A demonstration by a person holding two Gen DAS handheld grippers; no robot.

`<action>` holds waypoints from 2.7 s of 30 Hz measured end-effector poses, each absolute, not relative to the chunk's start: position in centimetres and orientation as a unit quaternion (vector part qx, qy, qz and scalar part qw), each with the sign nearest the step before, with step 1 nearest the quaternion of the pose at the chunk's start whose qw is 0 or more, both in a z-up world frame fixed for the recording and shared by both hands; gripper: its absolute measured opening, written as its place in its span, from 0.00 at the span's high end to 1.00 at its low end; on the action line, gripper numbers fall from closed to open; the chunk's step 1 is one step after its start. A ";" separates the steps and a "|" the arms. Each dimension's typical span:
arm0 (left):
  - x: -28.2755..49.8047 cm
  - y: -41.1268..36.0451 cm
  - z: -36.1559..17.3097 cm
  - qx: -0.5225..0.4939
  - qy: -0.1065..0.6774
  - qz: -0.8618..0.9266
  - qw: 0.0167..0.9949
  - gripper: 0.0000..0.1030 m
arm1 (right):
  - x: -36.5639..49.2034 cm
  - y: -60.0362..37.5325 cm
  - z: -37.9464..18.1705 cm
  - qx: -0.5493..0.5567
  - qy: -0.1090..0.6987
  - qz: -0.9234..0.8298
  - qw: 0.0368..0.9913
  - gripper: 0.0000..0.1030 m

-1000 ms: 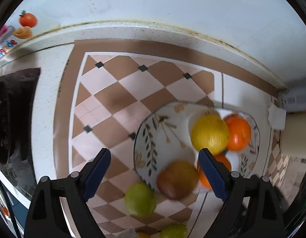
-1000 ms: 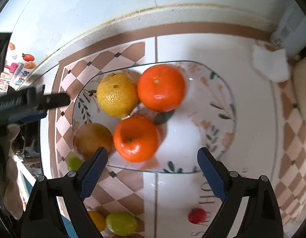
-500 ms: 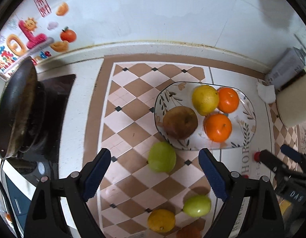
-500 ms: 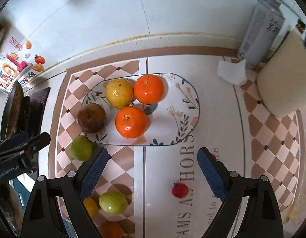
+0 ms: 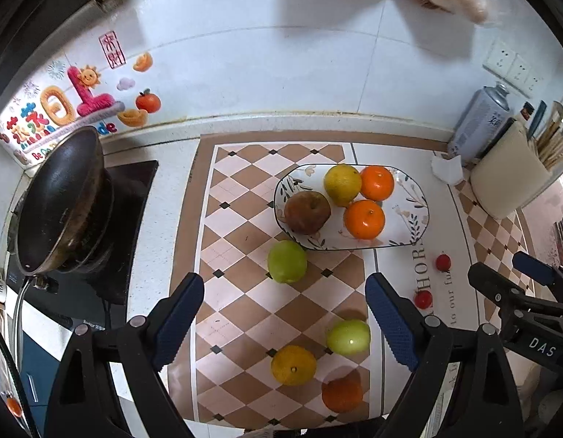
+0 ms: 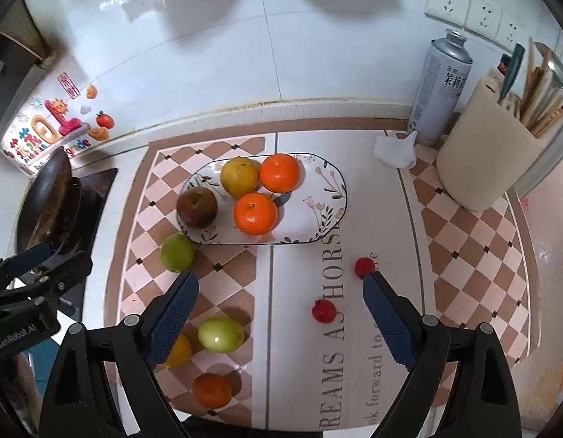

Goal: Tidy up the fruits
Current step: 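Lift both open tools away from the plate, then grasp a large green fruit with the right tool while the left tool grasps a yellow citrus, then lower both fruits onto the plate and open both tools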

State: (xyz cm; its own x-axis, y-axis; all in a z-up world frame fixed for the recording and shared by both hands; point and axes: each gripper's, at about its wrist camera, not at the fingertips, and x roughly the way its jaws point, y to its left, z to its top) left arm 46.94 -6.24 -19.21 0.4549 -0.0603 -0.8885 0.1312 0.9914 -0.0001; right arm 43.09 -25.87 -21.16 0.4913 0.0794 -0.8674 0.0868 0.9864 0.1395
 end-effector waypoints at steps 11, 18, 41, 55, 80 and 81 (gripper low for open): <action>44.7 -6.1 -17.8 0.030 0.491 -0.053 0.869 0.12 | 39.9 -25.5 -18.7 0.080 0.464 -0.017 0.882 0.09; 45.6 -4.8 -20.2 0.040 0.504 -0.006 0.863 0.07 | 41.8 -25.1 -23.2 0.128 0.513 0.028 0.848 0.09; 45.2 -1.7 -35.6 -0.108 0.717 -0.002 0.688 0.02 | 44.3 -20.8 -41.5 0.149 0.663 0.107 0.726 0.38; 46.3 -6.3 -40.7 -0.079 0.756 -0.045 0.648 0.44 | 43.6 -24.9 -42.2 0.182 0.674 0.096 0.710 0.38; 55.8 -6.3 -29.4 -0.186 0.689 -0.113 0.691 0.45 | 51.3 -26.9 -35.7 0.216 0.610 0.127 0.751 0.39; 57.0 -6.4 -28.7 -0.182 0.683 -0.114 0.698 0.45 | 52.3 -27.2 -35.3 0.213 0.606 0.122 0.757 0.39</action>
